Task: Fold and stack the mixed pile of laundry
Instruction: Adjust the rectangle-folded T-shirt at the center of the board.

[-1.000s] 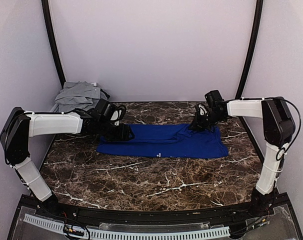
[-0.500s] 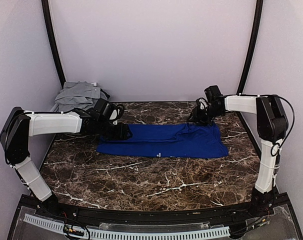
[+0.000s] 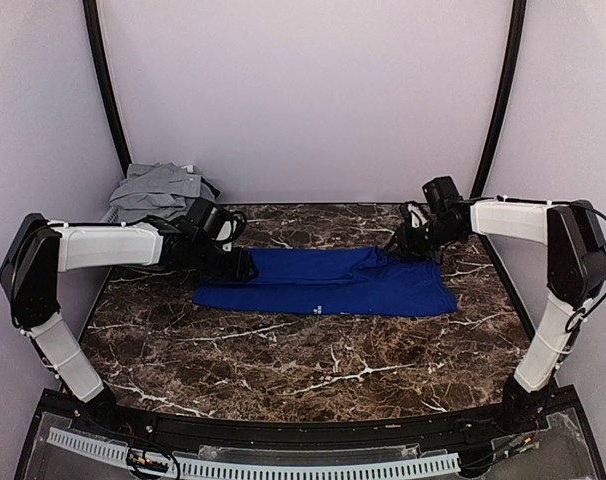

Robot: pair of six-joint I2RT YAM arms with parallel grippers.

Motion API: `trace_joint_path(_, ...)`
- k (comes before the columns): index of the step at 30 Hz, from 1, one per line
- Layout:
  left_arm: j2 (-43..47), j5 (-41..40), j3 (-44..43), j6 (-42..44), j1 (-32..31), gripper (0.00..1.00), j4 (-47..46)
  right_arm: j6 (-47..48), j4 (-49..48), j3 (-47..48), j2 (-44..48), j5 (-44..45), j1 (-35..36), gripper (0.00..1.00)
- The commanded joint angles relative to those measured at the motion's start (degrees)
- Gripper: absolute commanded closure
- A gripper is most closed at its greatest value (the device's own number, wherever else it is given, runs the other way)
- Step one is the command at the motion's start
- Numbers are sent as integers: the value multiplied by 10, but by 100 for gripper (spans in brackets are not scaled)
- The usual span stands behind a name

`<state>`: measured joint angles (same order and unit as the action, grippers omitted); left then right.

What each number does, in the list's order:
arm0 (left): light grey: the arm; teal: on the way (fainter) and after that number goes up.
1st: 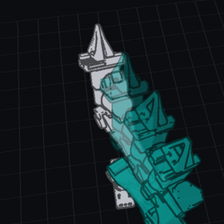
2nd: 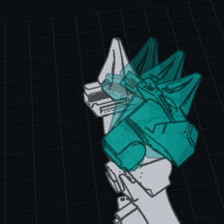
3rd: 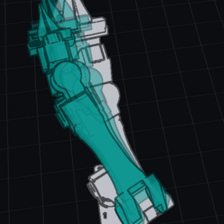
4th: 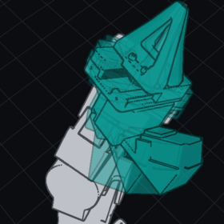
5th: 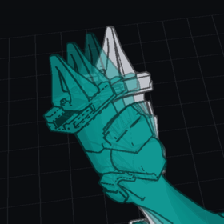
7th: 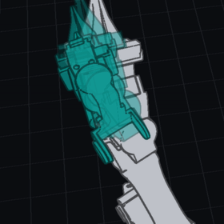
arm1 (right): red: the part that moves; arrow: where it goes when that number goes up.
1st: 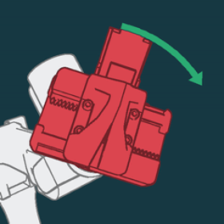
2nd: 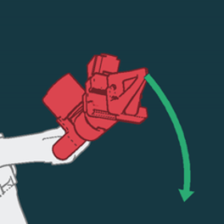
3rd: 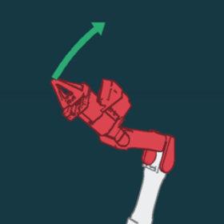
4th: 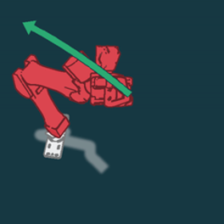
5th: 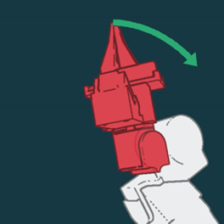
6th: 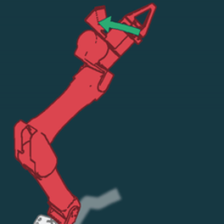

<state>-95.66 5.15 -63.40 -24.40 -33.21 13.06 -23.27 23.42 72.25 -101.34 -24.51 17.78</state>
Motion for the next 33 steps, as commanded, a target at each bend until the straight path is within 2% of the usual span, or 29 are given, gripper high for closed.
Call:
trace_joint_path(1,-18,-5,-9,8,2,44,43,-20,-34,-49,8,-25,39,71)
trace_joint_path(5,-35,-25,-7,16,2,55,54,-21,-42,-58,-8,-15,66,78)
trace_joint_path(9,-58,-45,-16,11,5,59,67,-24,-59,-50,-40,-9,79,82)
trace_joint_path(22,-137,-79,-73,10,51,61,67,-20,-59,34,-137,20,95,89)
trace_joint_path(33,-176,-85,-146,8,106,58,54,-2,-19,175,-222,68,70,89)
